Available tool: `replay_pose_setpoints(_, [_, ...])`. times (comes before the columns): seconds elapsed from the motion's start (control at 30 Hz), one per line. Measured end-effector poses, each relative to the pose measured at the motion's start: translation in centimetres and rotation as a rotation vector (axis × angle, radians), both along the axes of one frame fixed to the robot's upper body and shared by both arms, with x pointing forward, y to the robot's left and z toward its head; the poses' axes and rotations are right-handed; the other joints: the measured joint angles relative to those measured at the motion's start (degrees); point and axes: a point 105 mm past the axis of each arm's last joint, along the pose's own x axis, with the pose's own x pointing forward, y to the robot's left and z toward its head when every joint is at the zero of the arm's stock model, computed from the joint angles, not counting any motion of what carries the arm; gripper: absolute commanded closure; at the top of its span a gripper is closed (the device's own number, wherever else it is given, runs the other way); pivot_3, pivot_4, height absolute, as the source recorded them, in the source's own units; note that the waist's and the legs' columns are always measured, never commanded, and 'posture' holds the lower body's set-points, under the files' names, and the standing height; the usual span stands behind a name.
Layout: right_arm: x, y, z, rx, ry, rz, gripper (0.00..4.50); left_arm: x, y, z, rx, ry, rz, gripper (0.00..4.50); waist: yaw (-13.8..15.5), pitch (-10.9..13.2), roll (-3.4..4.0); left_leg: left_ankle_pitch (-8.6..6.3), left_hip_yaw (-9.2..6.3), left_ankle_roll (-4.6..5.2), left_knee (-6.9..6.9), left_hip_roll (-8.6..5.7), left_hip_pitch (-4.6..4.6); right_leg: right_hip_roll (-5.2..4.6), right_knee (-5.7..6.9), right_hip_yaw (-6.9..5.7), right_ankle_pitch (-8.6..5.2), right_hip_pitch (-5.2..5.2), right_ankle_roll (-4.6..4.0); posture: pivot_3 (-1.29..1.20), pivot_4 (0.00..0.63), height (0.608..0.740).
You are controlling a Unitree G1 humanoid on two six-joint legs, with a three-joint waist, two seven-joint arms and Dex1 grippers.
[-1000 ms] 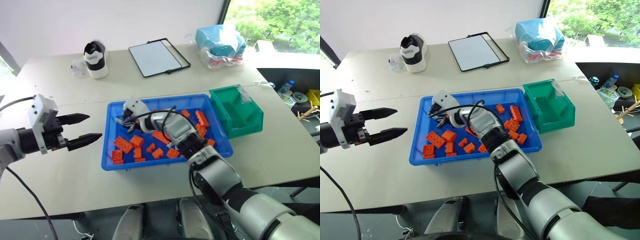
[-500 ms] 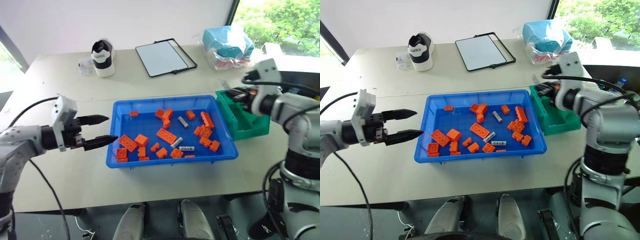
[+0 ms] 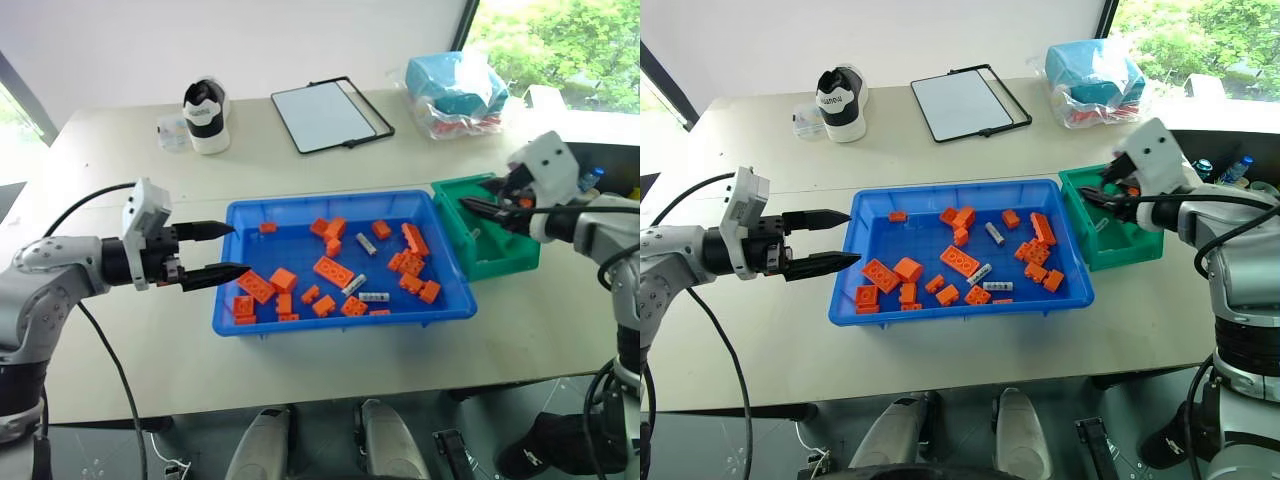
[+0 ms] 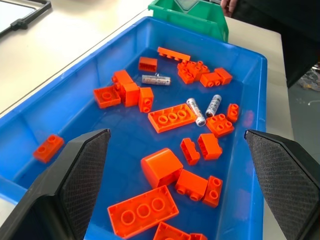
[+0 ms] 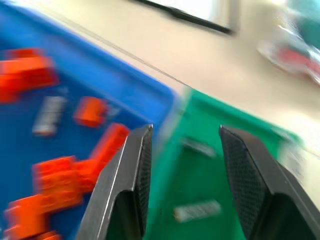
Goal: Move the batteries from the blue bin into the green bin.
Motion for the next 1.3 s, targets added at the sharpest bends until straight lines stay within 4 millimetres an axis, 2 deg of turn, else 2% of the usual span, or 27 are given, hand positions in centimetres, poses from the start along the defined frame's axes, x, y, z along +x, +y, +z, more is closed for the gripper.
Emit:
replay_pose_setpoints(0.1, [-1.0, 3.3, -1.1, -0.058, 0.081, 0.241, 2.38, -0.1, -0.1, 0.0, 0.003, -0.001, -0.003, 0.0, 0.2, 0.0, -0.04, 0.0, -0.01, 0.0, 0.01, -0.01, 0.0, 0.01, -0.01, -0.04, -0.01, 0.04, 0.01, 0.0, 0.15, 0.731])
replay_pose_setpoints(0.2, [-0.9, 5.6, -2.7, -0.109, 0.161, 0.396, 2.38, -0.2, -0.2, 0.0, 0.005, -0.005, -0.004, 0.0, 0.2, 0.1, -0.13, 0.0, -0.01, 0.0, 0.04, -0.05, 0.0, -0.02, -0.04, -0.01, -0.03, 0.05, -0.05, 0.0, 0.15, 0.731])
replay_pose_setpoints(0.33, [0.3, 6.7, -5.3, -0.125, 0.231, 0.455, 2.38, -0.5, -0.4, -0.2, 0.01, -0.005, 0.0, 0.0, 0.5, 0.1, -0.21, 0.0, -0.05, -0.01, 0.04, -0.07, -0.04, -0.03, -0.08, -0.01, -0.01, 0.04, -0.02, 0.0, 0.15, 0.731])
replay_pose_setpoints(0.53, [1.4, 8.6, -6.7, -0.185, 0.231, 0.549, 2.38, -1.3, -0.6, -0.8, 0.009, 0.019, -0.002, 0.0, 0.4, 0.1, -0.21, -0.01, -0.07, -0.01, 0.03, -0.08, -0.05, -0.02, -0.12, -0.01, 0.0, 0.03, -0.01, 0.0, 0.15, 0.731])
replay_pose_setpoints(0.8, [2.6, 8.2, -9.4, -0.364, 0.214, 0.723, 2.38, -1.4, -0.5, -0.1, -0.001, -0.004, 0.01, 0.0, 0.3, 0.1, -0.21, 0.0, -0.04, -0.02, 0.03, -0.1, -0.03, 0.01, -0.12, -0.02, 0.02, 0.04, 0.03, 0.0, 0.15, 0.731])
replay_pose_setpoints(0.97, [3.4, 7.7, -9.8, -0.429, 0.189, 0.794, 2.38, -1.5, -0.4, -0.1, 0.005, 0.003, 0.024, 0.0, 0.1, 0.1, -0.21, 0.0, -0.04, -0.02, 0.03, -0.09, 0.0, 0.03, -0.06, -0.01, 0.03, 0.05, 0.04, 0.0, 0.15, 0.731])
replay_pose_setpoints(1.3, [2.8, 8.4, -10.9, -0.455, 0.178, 0.901, 2.38, -1.7, 0.0, 0.2, 0.003, -0.008, 0.043, 0.0, 0.2, 0.1, -0.2, 0.0, -0.06, -0.03, 0.03, -0.1, 0.03, 0.03, 0.01, 0.0, 0.03, 0.04, 0.04, 0.0, 0.15, 0.731])
